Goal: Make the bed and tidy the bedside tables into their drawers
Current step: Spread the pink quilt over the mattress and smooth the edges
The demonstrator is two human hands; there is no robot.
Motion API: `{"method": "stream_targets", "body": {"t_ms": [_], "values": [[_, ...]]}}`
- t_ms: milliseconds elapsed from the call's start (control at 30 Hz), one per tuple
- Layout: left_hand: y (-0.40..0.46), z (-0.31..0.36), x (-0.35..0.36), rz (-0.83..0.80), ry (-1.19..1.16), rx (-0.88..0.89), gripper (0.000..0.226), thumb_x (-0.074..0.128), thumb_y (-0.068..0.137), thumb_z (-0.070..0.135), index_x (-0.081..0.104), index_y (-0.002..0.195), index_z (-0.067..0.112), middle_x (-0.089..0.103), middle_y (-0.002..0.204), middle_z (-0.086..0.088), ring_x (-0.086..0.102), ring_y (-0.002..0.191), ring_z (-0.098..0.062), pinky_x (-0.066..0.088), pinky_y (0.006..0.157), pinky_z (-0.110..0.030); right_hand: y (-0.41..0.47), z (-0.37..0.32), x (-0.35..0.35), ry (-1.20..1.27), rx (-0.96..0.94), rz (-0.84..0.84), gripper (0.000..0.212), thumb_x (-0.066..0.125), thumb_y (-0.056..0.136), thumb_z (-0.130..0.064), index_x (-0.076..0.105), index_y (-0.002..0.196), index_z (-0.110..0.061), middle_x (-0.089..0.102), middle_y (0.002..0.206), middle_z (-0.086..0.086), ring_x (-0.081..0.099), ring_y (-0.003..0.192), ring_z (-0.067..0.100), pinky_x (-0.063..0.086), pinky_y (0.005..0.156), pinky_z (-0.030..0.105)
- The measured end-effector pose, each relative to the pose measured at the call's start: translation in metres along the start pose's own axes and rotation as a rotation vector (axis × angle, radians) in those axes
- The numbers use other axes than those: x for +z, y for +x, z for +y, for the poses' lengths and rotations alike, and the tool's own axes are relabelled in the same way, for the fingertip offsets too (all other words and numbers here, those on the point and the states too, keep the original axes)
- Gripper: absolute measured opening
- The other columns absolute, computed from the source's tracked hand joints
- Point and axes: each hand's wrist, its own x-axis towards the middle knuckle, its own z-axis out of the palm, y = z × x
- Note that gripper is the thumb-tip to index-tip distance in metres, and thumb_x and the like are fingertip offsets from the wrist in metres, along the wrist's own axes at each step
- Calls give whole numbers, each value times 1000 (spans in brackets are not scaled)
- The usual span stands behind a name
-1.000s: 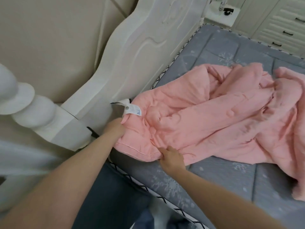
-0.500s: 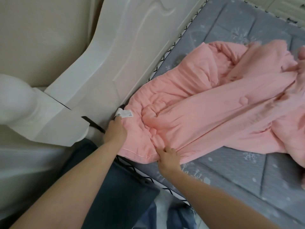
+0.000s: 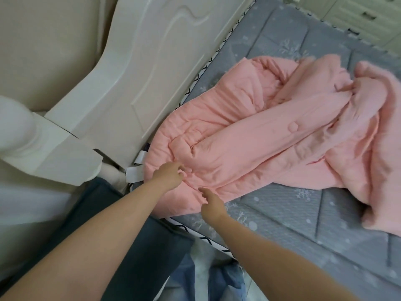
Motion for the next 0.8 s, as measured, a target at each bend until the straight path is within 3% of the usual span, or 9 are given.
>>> {"method": "stream_targets", "body": {"t_ms": [167,300,400,533,667,800], "values": [[-9,61,-40,-3,8,95,26,47,87,28,63,108,29,63,110,12,66,92,-15,54,88,-36,-22,11,-69,130,47,199,60,36,88,5,45,141,-21,49,138,10,50,123,25,50,92,36],[-14,116,-52,42,98,232,25,51,91,19,66,109,28,66,119,4,64,102,-23,50,91,-31,-43,30,-123,222,82,364,57,42,86,3,48,138,-21,54,134,8,57,114,25,51,93,36],[-16,156,-47,26,113,294,26,52,89,20,66,107,30,64,119,6,62,101,-21,50,70,-25,-61,46,-157,215,78,441,52,52,88,-8,49,137,-22,57,132,7,56,117,23,47,100,38],[-23,211,-23,5,170,397,23,56,88,19,67,106,28,65,120,3,59,112,-19,46,96,-30,-93,75,-195,208,60,482,55,56,88,-12,45,141,-19,51,137,10,54,121,24,46,100,37],[-36,270,10,-49,280,484,27,55,89,21,66,114,23,63,124,2,56,116,-18,43,100,-29,-121,116,-229,238,62,559,57,56,86,-11,45,142,-20,52,137,14,52,124,26,46,101,41],[-48,324,35,-100,432,542,46,45,72,45,64,112,33,61,128,4,54,120,-20,43,102,-39,-142,159,-266,340,96,614,55,57,88,-10,46,141,-18,53,136,13,54,119,24,47,92,32]]}}
